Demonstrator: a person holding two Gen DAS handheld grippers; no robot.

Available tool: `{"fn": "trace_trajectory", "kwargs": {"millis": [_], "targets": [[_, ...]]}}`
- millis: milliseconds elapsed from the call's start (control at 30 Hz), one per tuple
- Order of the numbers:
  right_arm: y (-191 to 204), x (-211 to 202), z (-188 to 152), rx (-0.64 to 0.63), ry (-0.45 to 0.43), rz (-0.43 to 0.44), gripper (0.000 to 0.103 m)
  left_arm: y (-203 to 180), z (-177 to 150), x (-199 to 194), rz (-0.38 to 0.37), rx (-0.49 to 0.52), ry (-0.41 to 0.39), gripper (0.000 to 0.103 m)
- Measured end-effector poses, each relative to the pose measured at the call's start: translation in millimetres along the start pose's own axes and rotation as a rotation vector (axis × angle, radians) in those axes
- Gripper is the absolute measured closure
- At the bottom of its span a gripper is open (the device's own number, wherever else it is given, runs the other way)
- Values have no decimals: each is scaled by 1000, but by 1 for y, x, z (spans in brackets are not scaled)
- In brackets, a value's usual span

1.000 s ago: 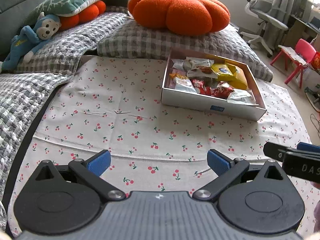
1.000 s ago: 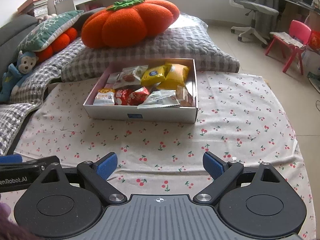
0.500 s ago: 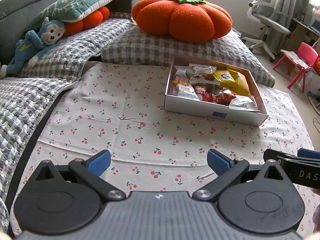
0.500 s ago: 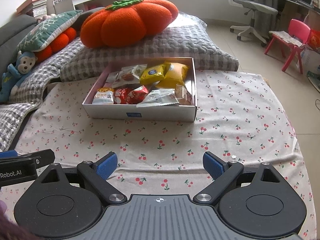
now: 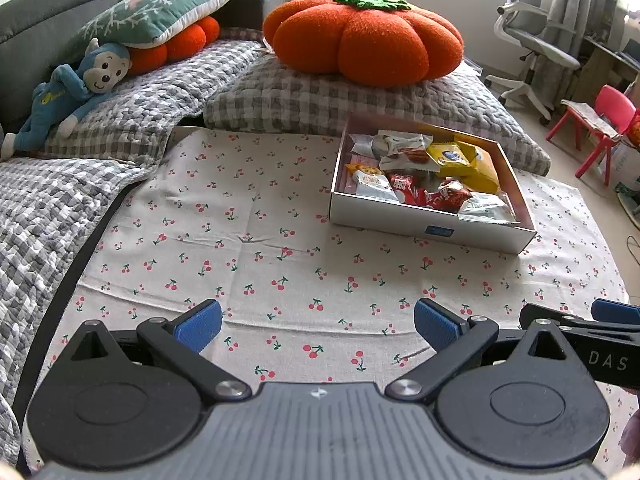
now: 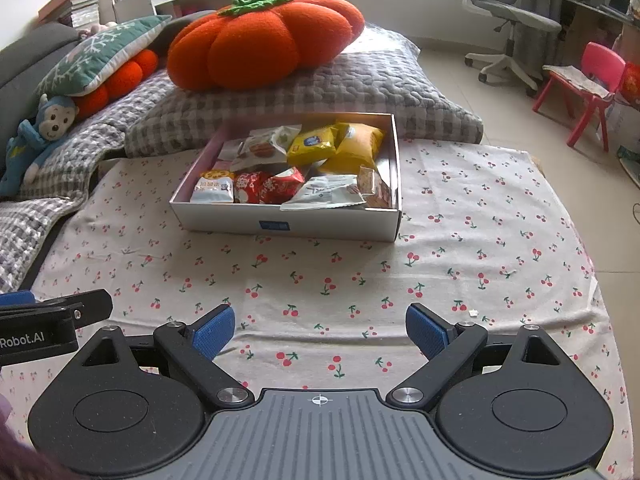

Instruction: Organize snacks

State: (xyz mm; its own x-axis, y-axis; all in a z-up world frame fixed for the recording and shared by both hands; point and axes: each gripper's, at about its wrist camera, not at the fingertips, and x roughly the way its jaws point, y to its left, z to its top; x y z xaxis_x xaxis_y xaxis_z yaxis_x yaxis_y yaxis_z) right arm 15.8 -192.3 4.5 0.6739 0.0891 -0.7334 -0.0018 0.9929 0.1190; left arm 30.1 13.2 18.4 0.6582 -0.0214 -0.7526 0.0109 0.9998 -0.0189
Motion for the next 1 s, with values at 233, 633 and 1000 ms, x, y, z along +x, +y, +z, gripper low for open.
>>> {"fn": "trace_trajectory", "kwargs": {"millis": [233,633,1000], "targets": [[0,1,0,-1,2,-3,9,0,0,0,1,3,1,0],[-1,-1,0,-1,3,3,9,-1,-1,0,8,10,0,0],[-1,-2,1,-1,5,3,9,-2,-1,1,13,13,3,0]]}}
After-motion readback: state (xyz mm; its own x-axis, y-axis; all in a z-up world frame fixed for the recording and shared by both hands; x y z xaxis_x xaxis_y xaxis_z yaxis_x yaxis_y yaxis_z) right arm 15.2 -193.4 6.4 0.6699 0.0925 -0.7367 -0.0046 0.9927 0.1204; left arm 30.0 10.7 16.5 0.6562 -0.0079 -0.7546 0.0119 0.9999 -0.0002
